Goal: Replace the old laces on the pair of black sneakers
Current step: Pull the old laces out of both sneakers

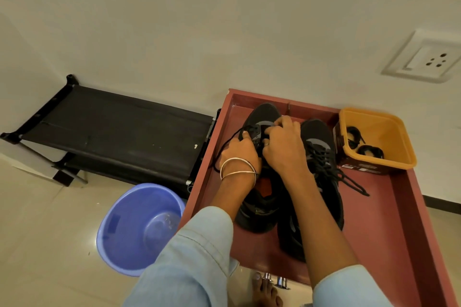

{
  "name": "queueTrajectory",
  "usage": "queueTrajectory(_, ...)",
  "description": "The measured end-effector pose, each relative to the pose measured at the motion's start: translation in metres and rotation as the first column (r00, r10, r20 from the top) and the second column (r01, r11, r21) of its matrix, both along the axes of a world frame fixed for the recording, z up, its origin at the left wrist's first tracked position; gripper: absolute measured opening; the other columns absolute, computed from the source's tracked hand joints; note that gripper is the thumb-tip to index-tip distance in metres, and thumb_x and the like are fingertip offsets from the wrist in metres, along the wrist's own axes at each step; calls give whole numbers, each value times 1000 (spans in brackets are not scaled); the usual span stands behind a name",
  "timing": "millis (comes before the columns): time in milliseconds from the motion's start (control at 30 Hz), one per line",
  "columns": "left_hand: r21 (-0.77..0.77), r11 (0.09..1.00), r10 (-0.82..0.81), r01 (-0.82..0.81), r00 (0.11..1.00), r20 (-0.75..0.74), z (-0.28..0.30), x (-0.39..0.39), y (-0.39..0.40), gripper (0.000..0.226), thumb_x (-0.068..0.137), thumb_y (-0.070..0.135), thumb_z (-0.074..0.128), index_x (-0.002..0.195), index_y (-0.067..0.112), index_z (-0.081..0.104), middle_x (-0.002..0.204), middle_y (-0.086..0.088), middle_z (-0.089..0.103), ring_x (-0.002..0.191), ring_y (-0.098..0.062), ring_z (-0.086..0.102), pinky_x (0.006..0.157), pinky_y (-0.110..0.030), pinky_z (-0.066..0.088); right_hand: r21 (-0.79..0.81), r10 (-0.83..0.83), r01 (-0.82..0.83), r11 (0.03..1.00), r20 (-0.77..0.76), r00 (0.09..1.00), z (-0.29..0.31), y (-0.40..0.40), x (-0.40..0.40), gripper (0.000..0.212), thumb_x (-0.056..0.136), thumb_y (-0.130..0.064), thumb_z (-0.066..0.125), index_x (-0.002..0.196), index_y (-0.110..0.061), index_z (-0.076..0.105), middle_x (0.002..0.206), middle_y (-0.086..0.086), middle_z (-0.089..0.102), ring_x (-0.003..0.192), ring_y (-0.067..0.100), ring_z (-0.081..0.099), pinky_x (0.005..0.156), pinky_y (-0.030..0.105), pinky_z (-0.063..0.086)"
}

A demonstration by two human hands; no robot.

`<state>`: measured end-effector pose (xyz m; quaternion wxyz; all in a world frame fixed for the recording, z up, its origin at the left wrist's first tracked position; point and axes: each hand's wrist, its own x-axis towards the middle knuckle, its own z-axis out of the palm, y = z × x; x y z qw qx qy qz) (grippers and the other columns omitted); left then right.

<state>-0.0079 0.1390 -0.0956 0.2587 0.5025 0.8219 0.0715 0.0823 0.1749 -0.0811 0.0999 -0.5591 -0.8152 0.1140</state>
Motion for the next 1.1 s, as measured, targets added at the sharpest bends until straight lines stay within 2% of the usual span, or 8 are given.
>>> queueTrajectory(167, 6, 1000, 28, -28, 999, 24, 1, 0, -1, 72, 91, 26, 58, 150, 17, 18, 134, -17, 44, 119, -39, 48, 90, -46, 46, 70, -59, 91, 993, -369, 927, 10, -1, 0, 16, 89, -11, 62, 98, -6, 74, 107, 6, 64, 103, 23, 53, 86, 30, 43)
queueTrajectory(300, 0, 999, 32, -32, 999, 26, 4, 3, -2, 78, 88, 26, 63, 150, 17, 17, 138, -17, 40, 120, -40, 48, 93, -47, 46, -229, -255, 114, 967, -821, 511, 34, 2, 8, 12, 89, -14, 65, 92, -15, 77, 86, -4, 74, 88, 8, 68, 87, 29, 53)
queueTrajectory(500, 49, 998, 37, -37, 999, -6, 4, 6, -5, 67, 90, 26, 60, 147, 15, 25, 135, -16, 43, 119, -39, 49, 93, -45, 46, -327, -364, -227, 917, -920, -144, 72, 2, 25, 25, 100, -13, 42, 83, -12, 61, 91, 9, 72, 65, 13, 52, 52, 22, 30)
queueTrajectory(600, 50, 998, 30, -30, 999, -11, 3, 6, -4, 68, 90, 27, 60, 147, 15, 26, 135, -16, 44, 119, -38, 49, 93, -45, 46, -259, -342, -287, 922, -893, -292, 86, 5, 42, 24, 98, -29, 44, 82, -18, 56, 79, 1, 64, 62, 13, 45, 56, 27, 27)
queueTrajectory(667, 30, 999, 24, -23, 1000, -21, 3, 5, -4, 72, 90, 26, 60, 150, 16, 20, 136, -16, 42, 120, -38, 49, 92, -44, 46, -249, -272, -155, 956, -950, -153, 85, 6, 42, 23, 99, -29, 46, 86, -16, 61, 76, -2, 63, 60, 12, 45, 53, 23, 28)
queueTrajectory(767, 23, 999, 29, -29, 999, -13, 5, 6, -4, 73, 91, 26, 59, 150, 16, 18, 140, -16, 39, 121, -40, 48, 94, -45, 45, -114, -146, 107, 988, -919, 367, 67, 9, 35, 18, 96, -24, 57, 97, -14, 72, 78, -4, 66, 61, 10, 52, 57, 20, 42)
queueTrajectory(900, 15, 1000, 21, -21, 1000, -11, 4, 5, -3, 75, 89, 28, 61, 150, 17, 18, 139, -16, 40, 121, -39, 48, 93, -44, 45, 121, 11, 40, 992, -393, 919, 34, 7, 15, 24, 94, -31, 55, 104, -14, 70, 88, 6, 70, 86, 26, 63, 81, 40, 48)
queueTrajectory(1100, 28, 1000, 11, -11, 1000, -18, 1, 3, -1, 68, 93, 24, 55, 150, 16, 19, 136, -17, 43, 120, -37, 48, 91, -44, 46, 5, -76, 75, 997, 80, 994, 12, 1, -2, 30, 98, -31, 47, 119, -16, 62, 119, 10, 54, 112, 29, 51, 94, 49, 35)
